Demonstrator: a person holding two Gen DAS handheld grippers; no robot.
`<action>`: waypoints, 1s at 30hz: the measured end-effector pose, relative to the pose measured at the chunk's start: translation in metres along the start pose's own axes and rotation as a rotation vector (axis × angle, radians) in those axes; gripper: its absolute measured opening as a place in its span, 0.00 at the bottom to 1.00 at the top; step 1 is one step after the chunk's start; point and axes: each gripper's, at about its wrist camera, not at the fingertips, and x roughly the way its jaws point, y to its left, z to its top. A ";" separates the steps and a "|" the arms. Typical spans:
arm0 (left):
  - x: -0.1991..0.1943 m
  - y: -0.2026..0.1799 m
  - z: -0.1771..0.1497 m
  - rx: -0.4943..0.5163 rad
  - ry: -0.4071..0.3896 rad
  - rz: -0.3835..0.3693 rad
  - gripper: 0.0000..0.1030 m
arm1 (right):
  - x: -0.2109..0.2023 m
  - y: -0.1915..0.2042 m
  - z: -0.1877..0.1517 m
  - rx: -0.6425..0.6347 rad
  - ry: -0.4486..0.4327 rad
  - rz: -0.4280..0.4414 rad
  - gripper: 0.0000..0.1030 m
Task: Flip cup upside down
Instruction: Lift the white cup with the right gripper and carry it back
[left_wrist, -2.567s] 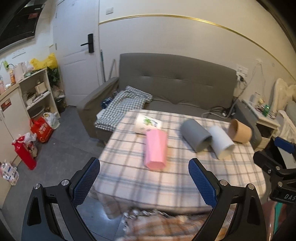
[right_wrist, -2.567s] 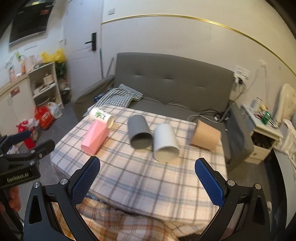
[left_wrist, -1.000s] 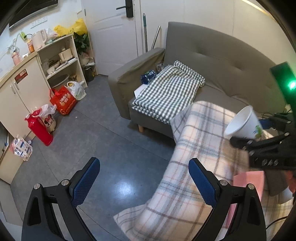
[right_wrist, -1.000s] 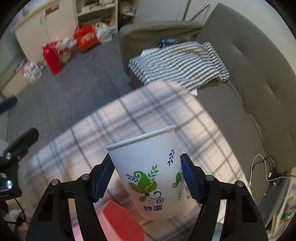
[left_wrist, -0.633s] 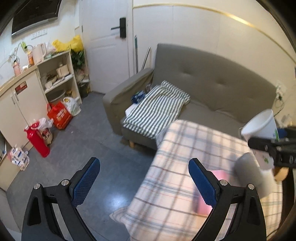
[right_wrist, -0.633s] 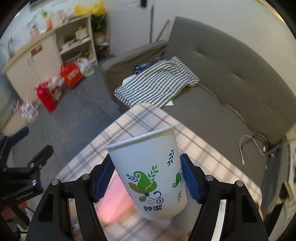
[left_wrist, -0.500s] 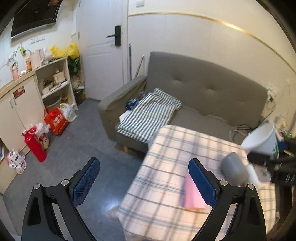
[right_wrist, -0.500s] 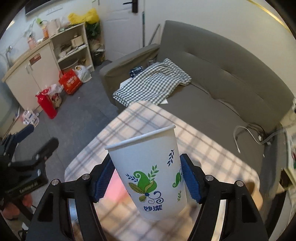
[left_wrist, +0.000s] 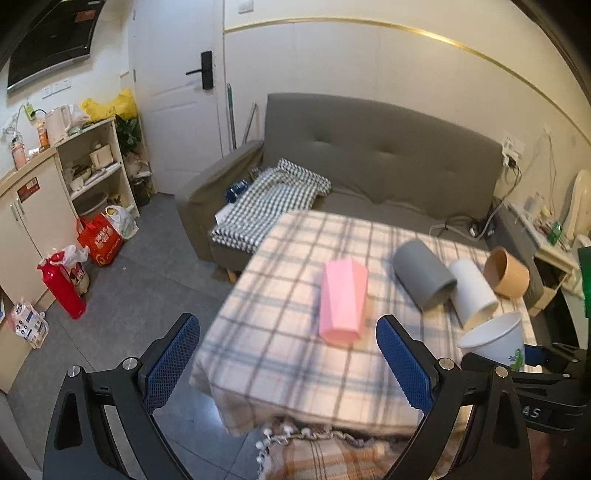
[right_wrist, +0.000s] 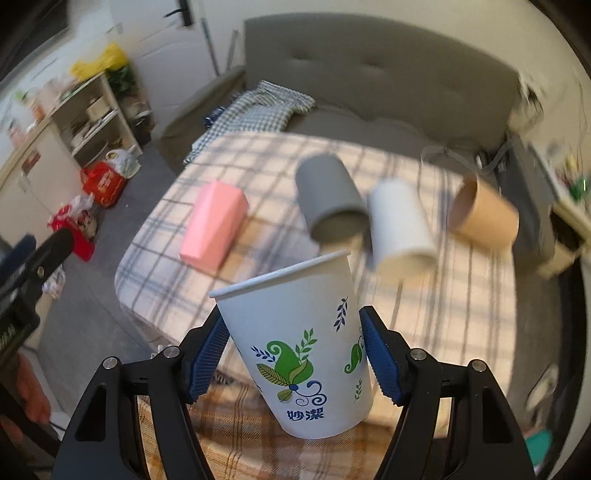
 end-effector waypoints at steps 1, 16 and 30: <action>0.003 -0.003 -0.003 0.007 0.010 -0.002 0.96 | 0.005 -0.002 -0.004 0.014 0.004 -0.001 0.68; 0.056 0.000 -0.026 0.032 0.123 -0.006 0.96 | 0.072 -0.009 -0.002 0.174 0.027 -0.006 0.68; 0.070 -0.008 -0.024 0.051 0.165 0.011 0.96 | 0.088 -0.019 0.002 0.152 -0.017 -0.004 0.70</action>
